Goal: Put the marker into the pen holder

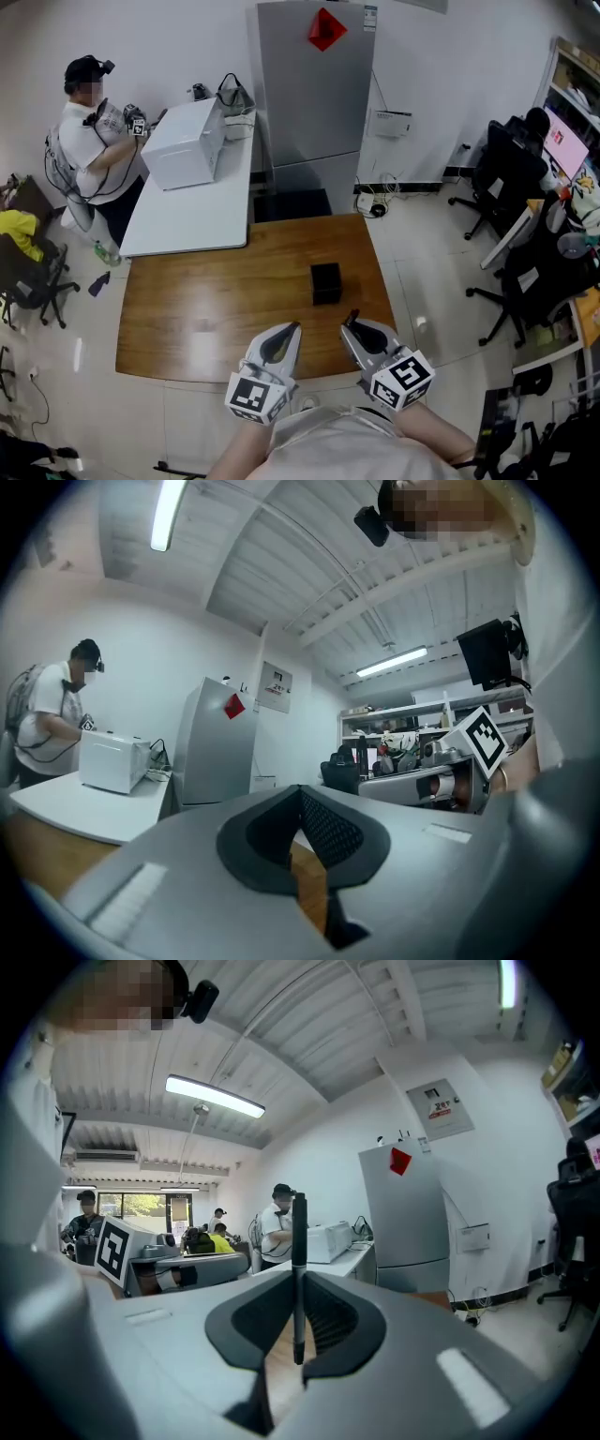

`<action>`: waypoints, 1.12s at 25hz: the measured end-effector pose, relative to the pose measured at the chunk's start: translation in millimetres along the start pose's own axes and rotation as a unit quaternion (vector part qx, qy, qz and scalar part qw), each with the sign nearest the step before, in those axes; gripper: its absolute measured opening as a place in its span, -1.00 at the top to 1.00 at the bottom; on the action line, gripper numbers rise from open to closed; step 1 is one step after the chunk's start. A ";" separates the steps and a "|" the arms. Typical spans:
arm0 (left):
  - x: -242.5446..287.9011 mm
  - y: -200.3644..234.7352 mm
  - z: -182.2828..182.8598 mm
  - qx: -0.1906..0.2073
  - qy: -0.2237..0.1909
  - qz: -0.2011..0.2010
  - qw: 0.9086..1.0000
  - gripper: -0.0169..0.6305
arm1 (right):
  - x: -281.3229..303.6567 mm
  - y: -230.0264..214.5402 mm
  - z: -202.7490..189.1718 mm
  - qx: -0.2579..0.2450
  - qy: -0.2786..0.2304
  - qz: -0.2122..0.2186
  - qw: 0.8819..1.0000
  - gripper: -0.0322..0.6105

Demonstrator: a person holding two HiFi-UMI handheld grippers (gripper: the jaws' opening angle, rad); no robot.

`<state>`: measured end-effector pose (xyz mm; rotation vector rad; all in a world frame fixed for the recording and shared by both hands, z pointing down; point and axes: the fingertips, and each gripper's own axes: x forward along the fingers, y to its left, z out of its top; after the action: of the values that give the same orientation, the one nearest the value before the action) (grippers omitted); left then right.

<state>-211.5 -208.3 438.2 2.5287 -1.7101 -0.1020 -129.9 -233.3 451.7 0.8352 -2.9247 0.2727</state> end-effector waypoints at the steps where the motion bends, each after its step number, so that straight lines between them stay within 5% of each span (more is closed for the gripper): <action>1: 4.4 9.8 0.3 -0.001 0.001 -0.002 1.000 0.90 | 10.2 -3.0 1.7 0.000 0.000 -0.003 1.000 0.79; 9: 31.4 46.3 -16.9 -0.025 0.016 -0.003 1.000 0.90 | 58.4 -39.6 -1.4 0.015 0.014 -0.016 1.000 0.79; 28: 81.2 93.6 -14.9 -0.046 0.024 0.079 0.996 0.90 | 164.4 -147.2 -46.6 0.003 0.064 0.007 0.998 0.79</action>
<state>-266.1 -317.8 462.8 2.3044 -1.8340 -0.1051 -189.5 -431.8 540.8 0.7671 -2.8126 0.3242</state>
